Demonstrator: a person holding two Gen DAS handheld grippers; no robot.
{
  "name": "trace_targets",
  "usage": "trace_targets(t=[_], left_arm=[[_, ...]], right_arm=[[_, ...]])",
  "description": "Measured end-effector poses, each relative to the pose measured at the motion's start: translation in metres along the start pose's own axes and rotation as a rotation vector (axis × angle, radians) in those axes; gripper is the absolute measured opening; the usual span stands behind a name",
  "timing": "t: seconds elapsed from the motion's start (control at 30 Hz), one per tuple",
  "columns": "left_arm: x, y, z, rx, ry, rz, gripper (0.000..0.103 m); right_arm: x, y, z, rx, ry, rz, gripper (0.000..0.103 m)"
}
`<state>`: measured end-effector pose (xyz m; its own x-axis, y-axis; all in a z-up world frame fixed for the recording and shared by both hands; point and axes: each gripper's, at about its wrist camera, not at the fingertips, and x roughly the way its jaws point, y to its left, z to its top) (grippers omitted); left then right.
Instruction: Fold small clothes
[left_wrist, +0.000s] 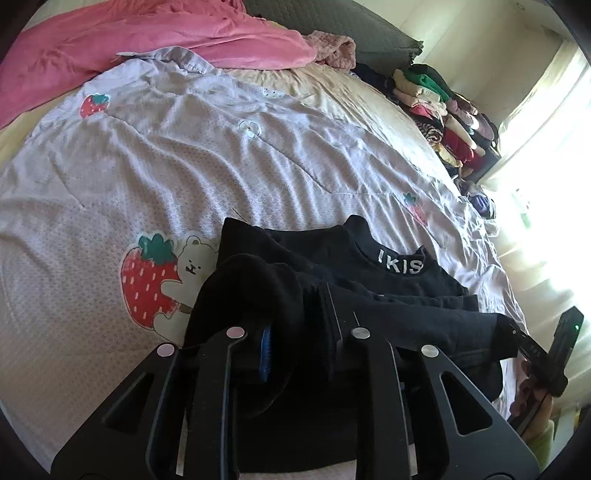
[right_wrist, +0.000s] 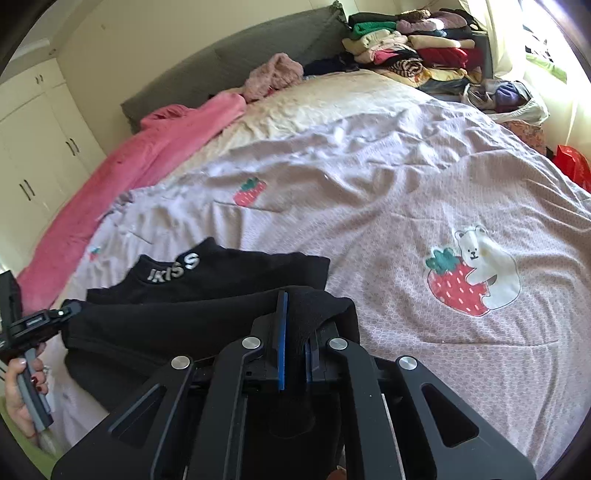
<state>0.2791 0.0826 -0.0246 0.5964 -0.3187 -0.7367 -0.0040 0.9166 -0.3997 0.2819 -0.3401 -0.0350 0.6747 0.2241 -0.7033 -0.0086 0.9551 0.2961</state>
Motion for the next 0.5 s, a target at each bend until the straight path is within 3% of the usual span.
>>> trace_targets(t=[0.23, 0.3, 0.33, 0.4, 0.43, 0.47, 0.5], left_arm=[[-0.008, -0.002, -0.001, 0.035, -0.038, -0.015, 0.025], [-0.014, -0.003, 0.0, 0.061, -0.065, -0.003, 0.031], [-0.019, -0.003, 0.0, 0.074, -0.08, -0.001, 0.031], [-0.025, -0.001, 0.001, 0.063, -0.099, -0.01, 0.032], [-0.028, 0.0, 0.002, 0.059, -0.111, -0.002, 0.038], [-0.031, -0.001, 0.002, 0.063, -0.135, 0.029, 0.05], [-0.036, -0.001, 0.002, 0.074, -0.163, 0.059, 0.053]], right_arm=[[0.014, -0.004, -0.004, 0.04, 0.01, -0.036, 0.009], [0.01, -0.006, -0.004, 0.05, -0.005, -0.025, 0.014], [0.008, -0.008, -0.003, 0.054, -0.015, -0.026, 0.026], [0.002, -0.012, -0.002, 0.067, -0.025, -0.011, 0.03], [-0.001, -0.011, -0.001, 0.062, -0.027, -0.017, 0.03], [-0.004, -0.01, 0.0, 0.052, -0.034, -0.038, 0.033], [-0.011, -0.008, 0.0, 0.031, -0.061, -0.08, 0.04]])
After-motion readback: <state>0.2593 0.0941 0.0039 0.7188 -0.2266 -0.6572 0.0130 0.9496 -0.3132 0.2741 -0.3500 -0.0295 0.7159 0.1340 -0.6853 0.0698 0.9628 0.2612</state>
